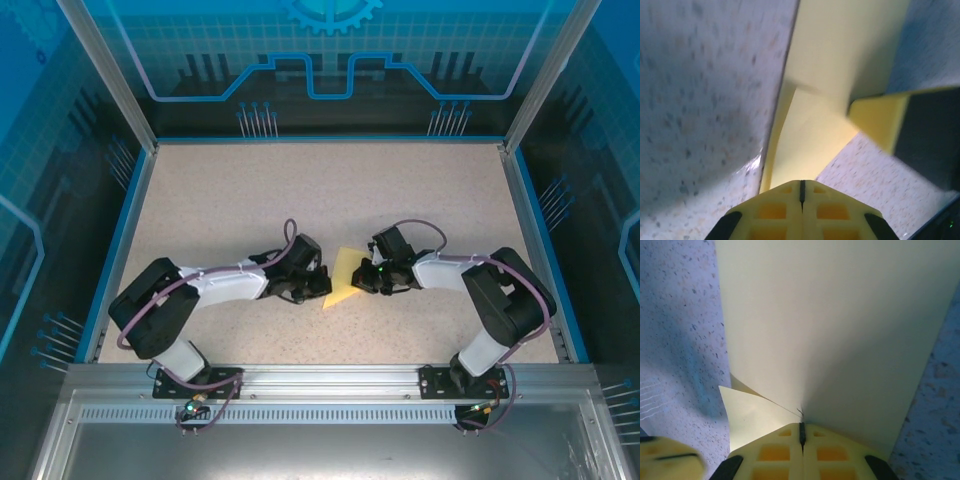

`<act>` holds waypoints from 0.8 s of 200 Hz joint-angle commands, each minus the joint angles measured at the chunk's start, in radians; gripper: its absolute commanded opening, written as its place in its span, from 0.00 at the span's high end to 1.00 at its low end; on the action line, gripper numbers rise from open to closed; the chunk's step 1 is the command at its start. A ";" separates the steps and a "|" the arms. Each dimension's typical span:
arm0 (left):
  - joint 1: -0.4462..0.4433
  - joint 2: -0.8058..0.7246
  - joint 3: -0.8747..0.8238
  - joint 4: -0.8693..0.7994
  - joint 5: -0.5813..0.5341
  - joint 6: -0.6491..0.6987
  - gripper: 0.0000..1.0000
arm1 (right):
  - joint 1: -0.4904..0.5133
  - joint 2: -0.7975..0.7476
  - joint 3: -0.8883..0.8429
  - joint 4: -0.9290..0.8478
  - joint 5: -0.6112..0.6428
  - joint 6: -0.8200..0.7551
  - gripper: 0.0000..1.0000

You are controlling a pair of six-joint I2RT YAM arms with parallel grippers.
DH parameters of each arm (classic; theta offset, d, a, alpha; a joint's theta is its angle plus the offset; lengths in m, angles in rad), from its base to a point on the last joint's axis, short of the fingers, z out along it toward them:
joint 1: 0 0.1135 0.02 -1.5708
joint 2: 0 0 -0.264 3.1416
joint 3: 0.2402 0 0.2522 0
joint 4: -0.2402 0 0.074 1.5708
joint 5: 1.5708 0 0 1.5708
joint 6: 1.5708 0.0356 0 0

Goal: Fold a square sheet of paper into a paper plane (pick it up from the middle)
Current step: Move the paper to the center of the table, then third fold the triangle at the center of the table.

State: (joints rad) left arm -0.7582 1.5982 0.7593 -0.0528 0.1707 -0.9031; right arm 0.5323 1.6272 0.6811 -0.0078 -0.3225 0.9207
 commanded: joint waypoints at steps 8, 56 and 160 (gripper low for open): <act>-0.045 0.001 -0.052 0.164 -0.001 -0.134 1.00 | 0.011 -0.052 -0.018 0.057 -0.039 -0.006 1.00; -0.050 0.043 -0.064 0.171 -0.017 -0.154 1.00 | 0.037 -0.056 -0.035 0.083 -0.099 -0.045 1.00; -0.049 0.048 -0.089 0.119 -0.054 -0.131 1.00 | 0.081 0.045 -0.044 0.109 -0.104 -0.052 1.00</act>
State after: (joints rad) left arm -0.8032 1.6264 0.6952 0.0666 0.1272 -1.0389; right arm 0.6025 1.6402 0.6518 0.0906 -0.4198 0.8917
